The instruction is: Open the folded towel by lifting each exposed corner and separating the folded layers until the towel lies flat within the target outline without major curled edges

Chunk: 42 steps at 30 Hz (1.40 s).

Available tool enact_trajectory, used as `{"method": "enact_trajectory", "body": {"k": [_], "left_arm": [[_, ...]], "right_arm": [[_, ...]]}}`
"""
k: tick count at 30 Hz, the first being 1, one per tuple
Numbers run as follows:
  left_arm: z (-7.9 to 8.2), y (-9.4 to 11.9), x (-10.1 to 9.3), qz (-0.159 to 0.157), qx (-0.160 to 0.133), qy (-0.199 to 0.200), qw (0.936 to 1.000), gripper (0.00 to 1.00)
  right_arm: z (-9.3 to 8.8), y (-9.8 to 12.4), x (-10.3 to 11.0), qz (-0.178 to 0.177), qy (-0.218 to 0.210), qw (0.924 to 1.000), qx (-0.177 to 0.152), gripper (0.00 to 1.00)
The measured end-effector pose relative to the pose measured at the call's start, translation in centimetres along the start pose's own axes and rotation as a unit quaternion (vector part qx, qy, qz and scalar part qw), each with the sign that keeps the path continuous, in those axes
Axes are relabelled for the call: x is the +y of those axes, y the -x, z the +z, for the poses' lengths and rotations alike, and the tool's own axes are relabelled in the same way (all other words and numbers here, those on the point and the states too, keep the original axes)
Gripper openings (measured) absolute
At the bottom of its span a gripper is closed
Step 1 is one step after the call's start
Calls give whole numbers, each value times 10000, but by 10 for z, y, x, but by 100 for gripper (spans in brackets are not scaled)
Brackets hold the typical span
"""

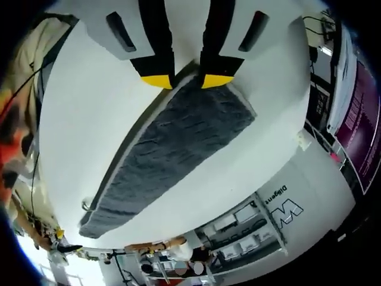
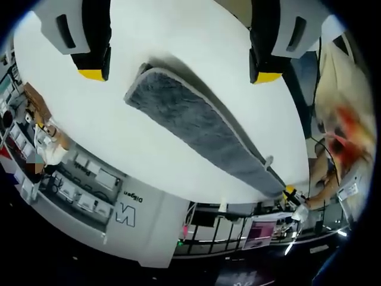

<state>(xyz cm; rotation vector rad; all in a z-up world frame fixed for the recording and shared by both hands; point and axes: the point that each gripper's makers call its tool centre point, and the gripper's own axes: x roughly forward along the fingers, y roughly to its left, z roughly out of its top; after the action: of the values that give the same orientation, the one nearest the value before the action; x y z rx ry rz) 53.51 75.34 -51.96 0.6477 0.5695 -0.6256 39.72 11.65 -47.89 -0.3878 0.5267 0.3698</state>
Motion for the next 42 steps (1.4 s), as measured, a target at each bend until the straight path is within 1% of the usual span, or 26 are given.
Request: {"method": "enact_trajectory", "body": {"k": [2, 3, 4, 7, 11, 13, 14, 15, 16, 17, 19, 23, 26, 27, 32, 33, 34, 38, 42], "left_arm": [[2, 1, 1, 14, -69, 25, 10000, 8], [4, 2, 0, -8, -151, 81, 9999, 5], [8, 4, -2, -79, -306, 231, 9992, 3], [8, 7, 2, -72, -357, 457, 9983, 2], [10, 7, 1, -97, -407, 498, 9979, 1], [13, 10, 2, -13, -418, 444, 9981, 1], [17, 12, 4, 32, -489, 453, 9978, 1], [24, 15, 7, 103, -626, 518, 9966, 1], [27, 17, 9, 133, -686, 542, 9961, 1], [35, 20, 13, 200, -843, 530, 9948, 1], [45, 23, 20, 297, -1007, 555, 9929, 1], [60, 23, 30, 405, -1154, 562, 9909, 1], [77, 19, 40, 462, -1329, 587, 9883, 1], [80, 18, 42, 463, -1345, 610, 9879, 1], [106, 2, 57, 514, -1454, 583, 9863, 1], [106, 2, 57, 510, -1458, 582, 9863, 1], [113, -1, 59, 507, -1511, 581, 9855, 1], [124, -12, 72, 567, -1619, 696, 9827, 1], [130, -27, 83, 623, -1608, 781, 9819, 1]], "right_arm": [[1, 0, 2, 8, 9, 10000, 0, 97], [1, -1, 3, 14, 13, 10000, 0, 97], [1, -1, 3, 21, 17, 10000, 7, 97], [0, -1, 3, 16, 30, 10000, 27, 97], [2, -2, 4, 24, 17, 10000, -5, 96], [3, -2, 6, 26, 31, 10000, -1, 96], [3, -2, 7, 28, 38, 10000, 3, 97], [3, -2, 7, 26, 48, 10000, 3, 97], [4, -2, 7, 26, 51, 10000, -4, 97], [4, -1, 7, 26, 44, 10000, -19, 96], [4, -1, 5, 15, 36, 10000, -22, 97], [6, -1, 6, 4, 36, 10000, -51, 97], [7, 0, 7, 17, 52, 9999, -95, 96], [7, 1, 8, 32, 67, 9999, -103, 96], [10, 3, 7, -16, 59, 9999, -132, 96], [11, 4, 6, -21, 48, 9999, -161, 96], [11, 4, 7, -21, 45, 9998, -173, 96], [9, 5, 7, -29, 57, 9999, -145, 96], [8, 6, 7, -35, 23, 9999, -152, 96]]}}
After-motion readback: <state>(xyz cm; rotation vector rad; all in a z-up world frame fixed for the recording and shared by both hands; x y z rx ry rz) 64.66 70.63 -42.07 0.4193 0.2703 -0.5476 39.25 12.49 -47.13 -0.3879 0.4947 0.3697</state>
